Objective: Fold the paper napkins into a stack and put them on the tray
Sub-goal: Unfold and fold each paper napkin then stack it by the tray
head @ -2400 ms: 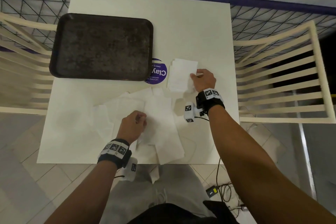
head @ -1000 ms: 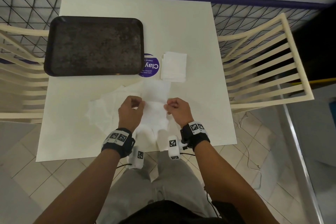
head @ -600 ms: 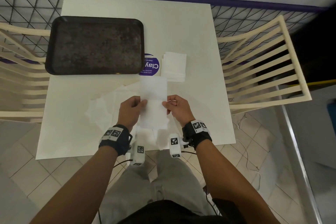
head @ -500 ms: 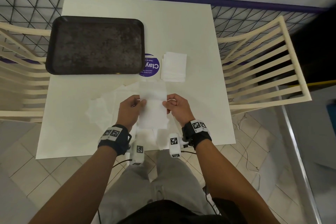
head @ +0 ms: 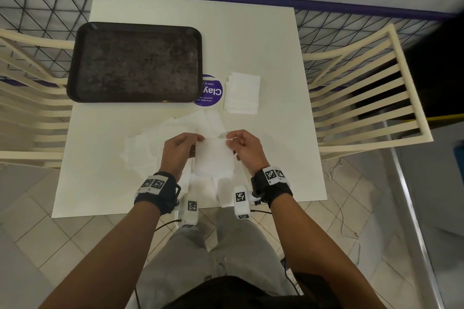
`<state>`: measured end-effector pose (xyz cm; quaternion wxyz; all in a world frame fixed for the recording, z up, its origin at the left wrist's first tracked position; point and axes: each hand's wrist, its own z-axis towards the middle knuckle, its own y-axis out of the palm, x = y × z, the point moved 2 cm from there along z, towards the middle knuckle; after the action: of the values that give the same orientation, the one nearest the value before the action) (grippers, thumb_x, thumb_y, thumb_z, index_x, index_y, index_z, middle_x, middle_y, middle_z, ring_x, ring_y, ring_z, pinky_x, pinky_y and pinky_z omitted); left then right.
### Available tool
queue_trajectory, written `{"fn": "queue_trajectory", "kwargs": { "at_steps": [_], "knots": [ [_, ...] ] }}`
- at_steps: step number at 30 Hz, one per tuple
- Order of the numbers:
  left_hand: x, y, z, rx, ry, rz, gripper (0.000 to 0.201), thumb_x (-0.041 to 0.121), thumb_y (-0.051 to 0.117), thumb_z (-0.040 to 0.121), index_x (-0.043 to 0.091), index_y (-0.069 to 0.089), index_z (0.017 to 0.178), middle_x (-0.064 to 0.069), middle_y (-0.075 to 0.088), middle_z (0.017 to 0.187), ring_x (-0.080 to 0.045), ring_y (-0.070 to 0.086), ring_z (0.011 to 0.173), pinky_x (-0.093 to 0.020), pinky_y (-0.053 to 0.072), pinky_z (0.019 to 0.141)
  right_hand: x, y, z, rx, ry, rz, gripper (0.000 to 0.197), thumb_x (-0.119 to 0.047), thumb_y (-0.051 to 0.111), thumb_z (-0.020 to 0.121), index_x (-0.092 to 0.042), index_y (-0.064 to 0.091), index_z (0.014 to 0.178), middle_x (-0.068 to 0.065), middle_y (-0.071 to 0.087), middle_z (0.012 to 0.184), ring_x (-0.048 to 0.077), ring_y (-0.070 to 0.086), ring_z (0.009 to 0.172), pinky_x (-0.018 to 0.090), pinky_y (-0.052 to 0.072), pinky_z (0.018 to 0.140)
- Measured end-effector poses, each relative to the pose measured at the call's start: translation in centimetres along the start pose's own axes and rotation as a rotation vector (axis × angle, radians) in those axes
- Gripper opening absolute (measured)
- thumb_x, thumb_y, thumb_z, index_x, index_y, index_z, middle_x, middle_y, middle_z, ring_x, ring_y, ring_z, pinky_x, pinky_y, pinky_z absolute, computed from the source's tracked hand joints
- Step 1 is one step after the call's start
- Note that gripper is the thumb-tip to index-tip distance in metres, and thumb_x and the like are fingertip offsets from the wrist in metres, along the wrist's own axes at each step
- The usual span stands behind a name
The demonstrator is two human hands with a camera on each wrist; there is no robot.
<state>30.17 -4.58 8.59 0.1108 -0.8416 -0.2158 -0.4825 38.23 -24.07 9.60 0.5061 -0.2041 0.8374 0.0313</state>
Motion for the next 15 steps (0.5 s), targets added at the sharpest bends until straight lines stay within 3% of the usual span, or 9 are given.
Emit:
{"fn": "queue_trajectory", "kwargs": {
  "at_steps": [3,5,7,9,12,15],
  "knots": [
    [-0.5,-0.1,0.4,0.028,0.033,0.052,0.014,0.024,0.072,0.094,0.018,0.078,0.104,-0.005,0.078,0.106,-0.026,0.071,0.1,-0.042,0.06,0.087,0.0,0.0,-0.2,-0.009,-0.043,-0.026,0.026,-0.003,0.068,0.086,-0.016,0.067,0.108,-0.002,0.062,0.071,0.01,0.058,0.063,0.015,0.044,0.056],
    [-0.9,-0.2,0.7,0.033,0.036,0.106,0.019,0.027,0.077,0.093,0.021,0.077,0.111,-0.004,0.078,0.104,-0.025,0.073,0.1,-0.042,0.061,0.089,0.1,0.0,-0.1,-0.007,-0.051,-0.023,0.028,-0.003,0.068,0.085,-0.016,0.067,0.11,-0.002,0.062,0.072,0.01,0.059,0.064,0.015,0.044,0.057],
    [-1.0,-0.2,0.7,0.034,0.02,0.134,0.016,0.028,0.078,0.092,0.022,0.079,0.107,-0.002,0.079,0.1,-0.025,0.074,0.1,-0.045,0.061,0.092,0.2,0.1,0.0,-0.007,-0.067,-0.043,0.028,-0.006,0.07,0.085,-0.019,0.069,0.11,-0.003,0.062,0.072,0.012,0.059,0.066,0.019,0.046,0.061],
    [-0.9,-0.2,0.5,0.039,0.02,0.141,0.008,0.024,0.079,0.091,0.021,0.081,0.099,-0.001,0.08,0.096,-0.028,0.074,0.097,-0.048,0.062,0.091,0.1,0.2,0.1,-0.006,-0.089,-0.105,0.025,-0.015,0.074,0.085,-0.027,0.072,0.107,-0.008,0.064,0.076,0.011,0.061,0.072,0.024,0.05,0.072],
    [-0.6,0.2,0.2,0.01,0.067,0.183,0.003,0.023,0.079,0.091,0.022,0.081,0.094,0.001,0.08,0.092,-0.026,0.074,0.094,-0.045,0.062,0.087,-0.6,0.9,0.1,-0.027,-0.152,-0.282,0.018,-0.034,0.078,0.084,-0.032,0.075,0.102,-0.02,0.07,0.095,0.0,0.064,0.093,0.023,0.05,0.087],
    [-0.4,0.5,0.0,-0.03,0.119,0.237,0.002,0.023,0.079,0.091,0.024,0.08,0.093,0.004,0.079,0.089,-0.017,0.072,0.088,-0.037,0.058,0.082,-1.0,2.1,0.3,-0.048,-0.206,-0.428,0.024,-0.054,0.074,0.078,-0.036,0.076,0.094,-0.023,0.074,0.097,-0.002,0.065,0.098,0.035,0.052,0.094]
  ]
}}
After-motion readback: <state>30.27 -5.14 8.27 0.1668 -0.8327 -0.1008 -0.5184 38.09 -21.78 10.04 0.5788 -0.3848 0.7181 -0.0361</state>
